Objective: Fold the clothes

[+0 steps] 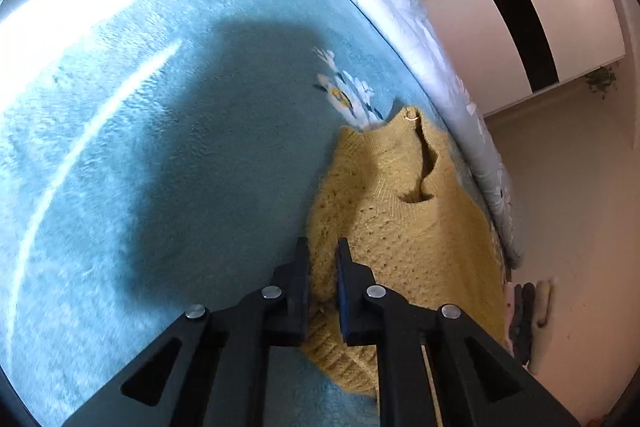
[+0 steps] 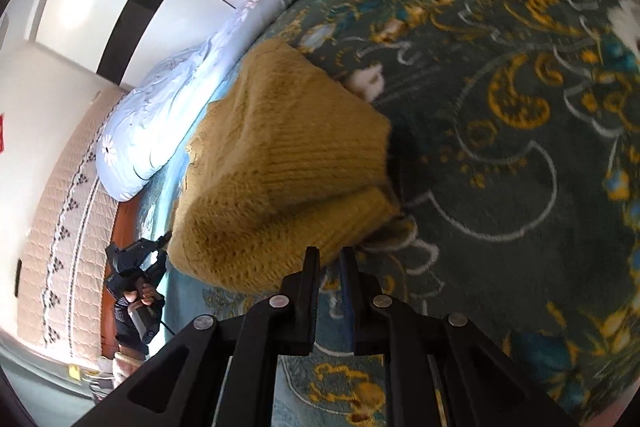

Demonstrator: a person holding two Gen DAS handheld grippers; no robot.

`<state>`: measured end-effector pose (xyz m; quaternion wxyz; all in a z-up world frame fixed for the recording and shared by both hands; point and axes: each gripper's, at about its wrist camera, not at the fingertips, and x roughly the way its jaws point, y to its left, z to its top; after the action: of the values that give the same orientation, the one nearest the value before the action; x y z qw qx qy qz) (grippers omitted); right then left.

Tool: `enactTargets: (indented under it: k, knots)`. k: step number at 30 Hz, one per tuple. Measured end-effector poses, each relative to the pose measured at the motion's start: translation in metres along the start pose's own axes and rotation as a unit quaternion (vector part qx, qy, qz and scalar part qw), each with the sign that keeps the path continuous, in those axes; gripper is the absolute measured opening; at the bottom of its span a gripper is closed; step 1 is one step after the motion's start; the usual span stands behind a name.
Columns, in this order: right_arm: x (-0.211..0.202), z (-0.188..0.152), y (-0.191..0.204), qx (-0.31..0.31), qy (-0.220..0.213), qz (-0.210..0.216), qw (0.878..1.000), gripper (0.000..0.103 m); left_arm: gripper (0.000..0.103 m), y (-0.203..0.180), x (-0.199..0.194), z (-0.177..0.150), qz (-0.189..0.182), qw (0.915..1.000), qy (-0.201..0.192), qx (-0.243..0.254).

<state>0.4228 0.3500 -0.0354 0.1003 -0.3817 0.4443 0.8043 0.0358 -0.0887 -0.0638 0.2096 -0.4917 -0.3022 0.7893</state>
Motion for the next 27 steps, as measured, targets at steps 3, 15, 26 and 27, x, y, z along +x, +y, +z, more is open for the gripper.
enactTargets:
  k: [3,15,26,27]
  knots:
    - [0.007,-0.002,-0.002,0.019,0.006,0.021,1.000,0.020,0.010,-0.006,-0.009,-0.003,0.016,0.9997,-0.015,0.011]
    - [0.035,-0.008,-0.001,0.115,0.003,0.052,0.992,0.027,0.010,-0.008,-0.082,-0.016,-0.015,0.9969,-0.077,0.007]
    - [-0.055,0.029,0.085,-0.010,-0.147,0.051,0.988,0.008,0.010,0.004,-0.122,-0.039,-0.040,0.9968,-0.069,-0.002]
    - [-0.059,0.035,0.094,-0.026,-0.153,0.048,0.987,0.008,0.010,0.007,-0.118,-0.038,-0.037,0.9972,-0.065,-0.008]
